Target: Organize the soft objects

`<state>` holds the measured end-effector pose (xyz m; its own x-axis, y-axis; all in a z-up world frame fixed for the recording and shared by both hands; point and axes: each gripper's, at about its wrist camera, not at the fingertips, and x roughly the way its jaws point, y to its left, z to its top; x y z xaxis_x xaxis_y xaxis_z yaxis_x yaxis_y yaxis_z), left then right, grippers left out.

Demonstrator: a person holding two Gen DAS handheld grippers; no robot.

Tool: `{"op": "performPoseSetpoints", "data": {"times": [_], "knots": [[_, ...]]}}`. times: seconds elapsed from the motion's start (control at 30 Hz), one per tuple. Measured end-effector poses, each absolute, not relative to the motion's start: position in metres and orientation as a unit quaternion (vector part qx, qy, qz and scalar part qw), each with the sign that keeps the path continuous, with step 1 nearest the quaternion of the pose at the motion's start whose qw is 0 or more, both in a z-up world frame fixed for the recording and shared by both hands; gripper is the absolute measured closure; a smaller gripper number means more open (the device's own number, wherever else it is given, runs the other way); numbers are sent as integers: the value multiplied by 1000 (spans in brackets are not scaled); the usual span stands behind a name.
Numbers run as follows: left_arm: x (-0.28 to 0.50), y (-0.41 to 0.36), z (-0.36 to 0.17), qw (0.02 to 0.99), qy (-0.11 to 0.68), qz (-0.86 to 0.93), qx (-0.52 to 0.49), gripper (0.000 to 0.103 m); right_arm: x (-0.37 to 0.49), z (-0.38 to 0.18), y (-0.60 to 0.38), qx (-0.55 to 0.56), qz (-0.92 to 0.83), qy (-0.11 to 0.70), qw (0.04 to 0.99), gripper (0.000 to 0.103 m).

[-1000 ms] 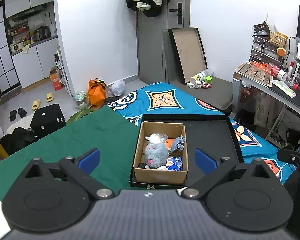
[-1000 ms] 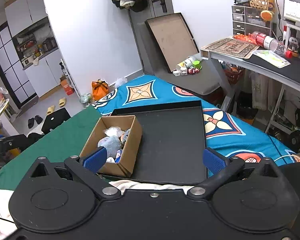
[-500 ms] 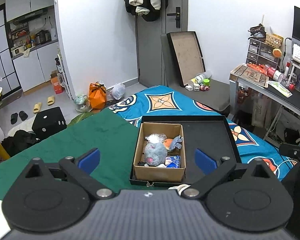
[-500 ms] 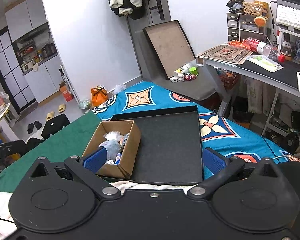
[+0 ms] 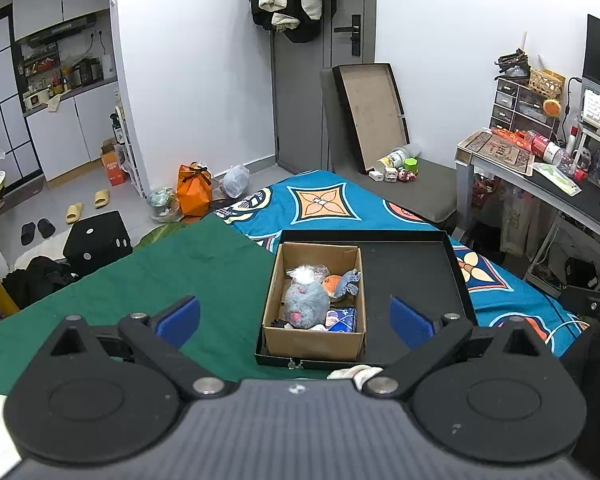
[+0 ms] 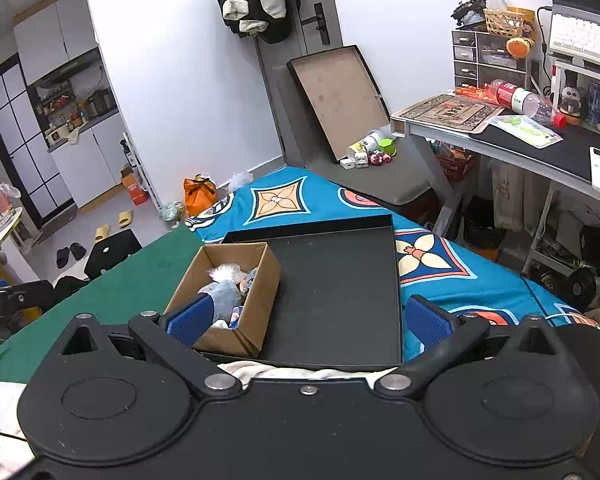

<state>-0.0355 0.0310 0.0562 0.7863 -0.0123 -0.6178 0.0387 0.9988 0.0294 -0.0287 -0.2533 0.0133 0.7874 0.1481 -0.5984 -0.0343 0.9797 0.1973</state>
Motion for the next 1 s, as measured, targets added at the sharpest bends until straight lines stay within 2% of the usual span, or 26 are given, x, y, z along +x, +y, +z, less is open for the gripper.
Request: {"op": "performPoseSetpoints", "data": {"times": [1.0], "knots": [[-32, 32, 47, 943, 332, -12, 21, 3, -26, 7, -243, 61, 37, 342, 937, 0]]}}
